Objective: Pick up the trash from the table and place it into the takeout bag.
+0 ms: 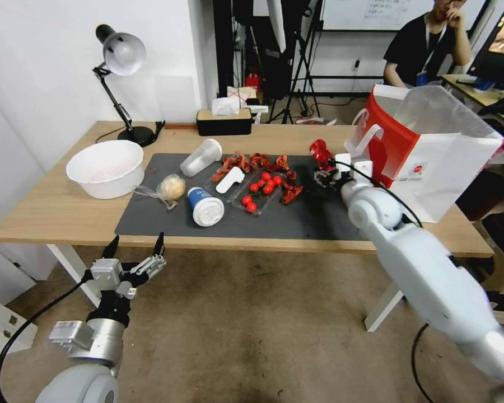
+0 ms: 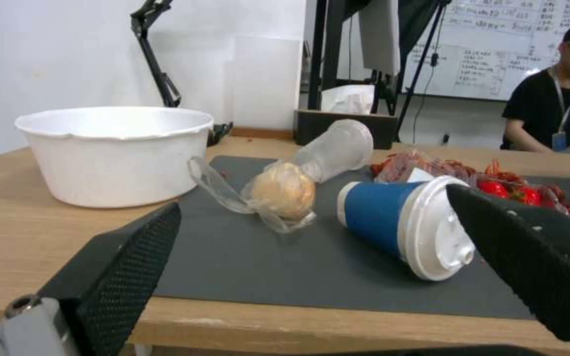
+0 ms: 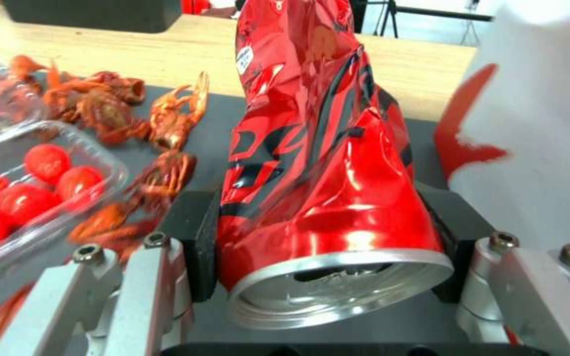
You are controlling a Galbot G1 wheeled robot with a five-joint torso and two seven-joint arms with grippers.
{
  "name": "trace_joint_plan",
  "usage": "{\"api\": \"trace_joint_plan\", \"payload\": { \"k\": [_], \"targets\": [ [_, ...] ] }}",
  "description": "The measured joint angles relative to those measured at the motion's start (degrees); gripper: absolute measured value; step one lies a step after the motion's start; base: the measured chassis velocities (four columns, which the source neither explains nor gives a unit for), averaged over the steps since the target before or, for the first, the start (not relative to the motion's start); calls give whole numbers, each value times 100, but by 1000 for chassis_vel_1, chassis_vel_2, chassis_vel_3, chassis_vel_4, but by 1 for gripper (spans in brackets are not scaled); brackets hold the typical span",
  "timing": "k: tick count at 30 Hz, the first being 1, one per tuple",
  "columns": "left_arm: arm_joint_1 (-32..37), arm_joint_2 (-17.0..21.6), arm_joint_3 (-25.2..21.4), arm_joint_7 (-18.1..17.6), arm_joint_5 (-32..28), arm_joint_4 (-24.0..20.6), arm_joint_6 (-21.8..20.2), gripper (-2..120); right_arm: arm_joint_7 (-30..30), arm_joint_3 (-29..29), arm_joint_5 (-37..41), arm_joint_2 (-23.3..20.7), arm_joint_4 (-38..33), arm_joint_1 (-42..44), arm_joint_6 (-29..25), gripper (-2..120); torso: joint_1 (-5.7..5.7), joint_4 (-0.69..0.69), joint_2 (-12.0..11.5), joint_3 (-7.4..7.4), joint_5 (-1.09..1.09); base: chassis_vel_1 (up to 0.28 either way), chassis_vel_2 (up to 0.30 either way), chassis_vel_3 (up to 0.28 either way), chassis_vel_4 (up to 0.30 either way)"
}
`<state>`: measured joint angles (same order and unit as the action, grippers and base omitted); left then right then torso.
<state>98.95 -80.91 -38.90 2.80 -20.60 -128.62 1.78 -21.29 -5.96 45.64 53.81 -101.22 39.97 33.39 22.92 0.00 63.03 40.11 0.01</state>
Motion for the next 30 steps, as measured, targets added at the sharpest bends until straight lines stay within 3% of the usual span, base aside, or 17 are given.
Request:
{"api": "trace_joint_plan", "payload": {
  "k": [7, 15, 23, 26, 30],
  "targets": [
    [18, -2, 36, -1, 37, -24, 4, 100, 213, -695, 350, -550, -1011, 727, 112, 55, -1, 0, 0, 0, -1, 0, 0, 0, 0],
    [110, -12, 16, -5, 48, -88, 63, 100, 663, -1265, 399, -875, -1865, 1159, -7, 55, -1, 1, 0, -1, 0, 0, 0, 0, 0],
    [126, -45, 20, -9, 61, -84, 92, 100, 917, -1754, 69, -1029, -2017, 1081, -952, 55, -1, 1, 0, -1, 0, 0, 0, 0, 0],
    [116, -48, 35, -8, 61, -68, 95, 100, 595, -2066, 65, -1161, -1876, 862, -1337, 55, -1, 0, 0, -1, -1, 0, 0, 0, 0],
    [106, -48, 54, 1, 61, -47, 96, 100, 318, -2308, 200, -1326, -1476, 604, -1447, 55, -1, 1, 0, 0, 0, 0, 0, 0, 0]
  ]
}}
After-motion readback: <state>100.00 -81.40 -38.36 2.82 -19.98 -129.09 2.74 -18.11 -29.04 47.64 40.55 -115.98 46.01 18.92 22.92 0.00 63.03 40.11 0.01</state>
